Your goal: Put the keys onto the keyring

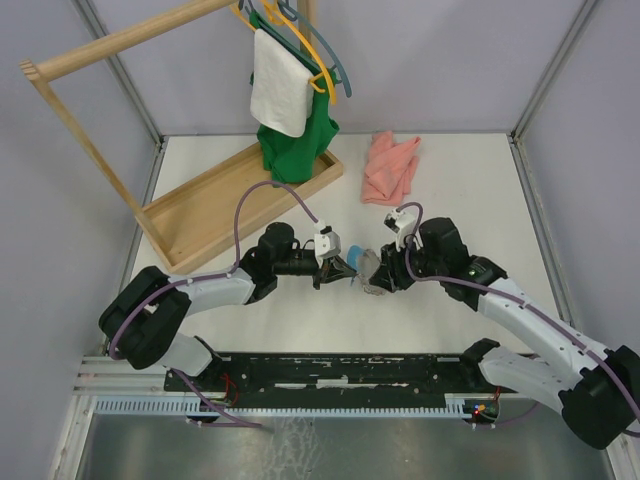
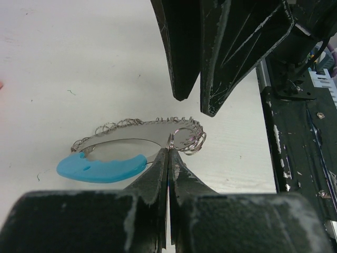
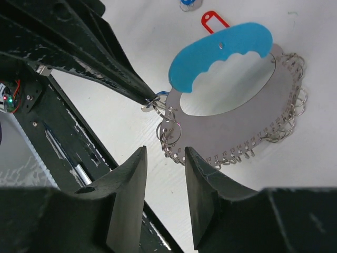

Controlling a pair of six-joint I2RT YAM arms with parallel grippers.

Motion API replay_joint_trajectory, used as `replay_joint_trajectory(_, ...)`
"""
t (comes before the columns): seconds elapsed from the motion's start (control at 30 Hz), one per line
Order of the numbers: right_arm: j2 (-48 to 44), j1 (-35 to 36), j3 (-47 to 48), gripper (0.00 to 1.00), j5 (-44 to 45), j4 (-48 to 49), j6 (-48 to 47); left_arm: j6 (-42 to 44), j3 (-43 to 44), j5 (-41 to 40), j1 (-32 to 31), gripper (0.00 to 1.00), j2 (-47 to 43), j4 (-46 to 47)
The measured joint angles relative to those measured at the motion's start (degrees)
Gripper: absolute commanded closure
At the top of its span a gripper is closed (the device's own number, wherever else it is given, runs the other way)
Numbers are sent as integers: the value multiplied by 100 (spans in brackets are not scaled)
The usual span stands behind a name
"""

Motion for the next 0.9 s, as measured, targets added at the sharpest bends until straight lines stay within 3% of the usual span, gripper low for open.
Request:
replay_joint_trajectory(0.37,763,-37,61,58,92,50,890,2,0,-76,0,97,22,-4)
replay_joint_trajectory(0.9,918,-37,61,59,-116,334,990,2,9,-79,0,97,101,-42)
